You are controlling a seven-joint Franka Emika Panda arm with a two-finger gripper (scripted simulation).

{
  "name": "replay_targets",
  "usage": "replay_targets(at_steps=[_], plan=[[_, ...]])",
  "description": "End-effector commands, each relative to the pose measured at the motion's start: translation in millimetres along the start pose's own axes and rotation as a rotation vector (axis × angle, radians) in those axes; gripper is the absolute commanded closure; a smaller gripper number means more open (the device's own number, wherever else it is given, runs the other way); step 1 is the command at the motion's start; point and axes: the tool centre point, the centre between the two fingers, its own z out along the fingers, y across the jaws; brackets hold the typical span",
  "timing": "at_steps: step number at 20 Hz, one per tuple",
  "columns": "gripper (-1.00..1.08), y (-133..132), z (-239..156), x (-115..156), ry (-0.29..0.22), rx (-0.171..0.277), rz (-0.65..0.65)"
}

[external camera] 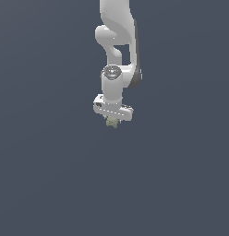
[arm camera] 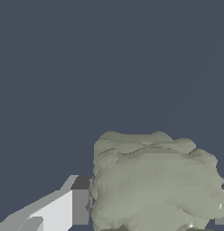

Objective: Pick up the object and move it to a goal position.

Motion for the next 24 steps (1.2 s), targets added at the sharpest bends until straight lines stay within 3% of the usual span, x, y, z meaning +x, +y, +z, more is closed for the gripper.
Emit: replay_targets(at_steps=[1,24], plan=[[1.08,-3,-17,5,0.001,0.0,0.0],[1.08,-49,-226,72,0.001,-0.001,0.001]])
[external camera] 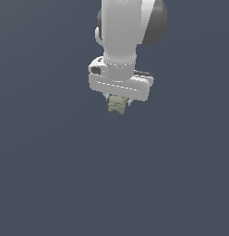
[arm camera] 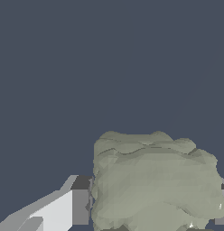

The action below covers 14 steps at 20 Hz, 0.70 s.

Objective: Pick up the object and move it to a goal position.

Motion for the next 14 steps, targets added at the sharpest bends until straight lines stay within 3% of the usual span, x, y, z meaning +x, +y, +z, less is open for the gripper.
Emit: replay_targets(at_steps=[1,14], plan=[[1.08,-5,-22,7,-0.001,0.0,0.0],[1.08,-25,-109,39,-0.002,0.001,0.0]])
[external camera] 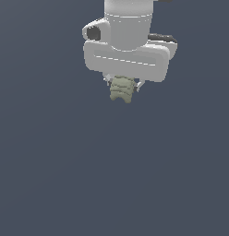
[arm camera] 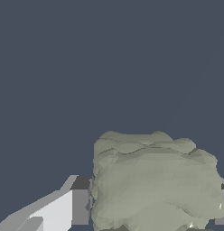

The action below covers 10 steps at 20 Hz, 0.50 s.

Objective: Pick up the object and move it to a goal position.

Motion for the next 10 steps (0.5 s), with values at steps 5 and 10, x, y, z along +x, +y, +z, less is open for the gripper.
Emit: replay_targets(at_steps=[5,10], plan=[[1.08,-8,-33,13,-0.001,0.0,0.0],[1.08,-12,-49,19,-0.001,0.0,0.0]])
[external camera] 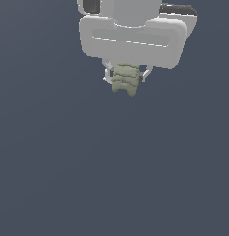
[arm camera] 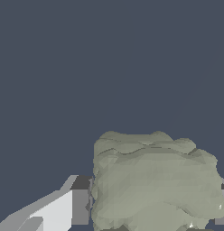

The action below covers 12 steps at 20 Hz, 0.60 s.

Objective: Pick up the object and move it to a goal position.

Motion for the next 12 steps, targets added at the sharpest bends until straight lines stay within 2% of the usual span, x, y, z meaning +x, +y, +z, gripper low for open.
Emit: replay_targets(at_steps=[1,12], plan=[[1.08,-2,-7,3,0.0,0.0,0.0],[1.08,-5,-18,8,0.0,0.0,0.0]])
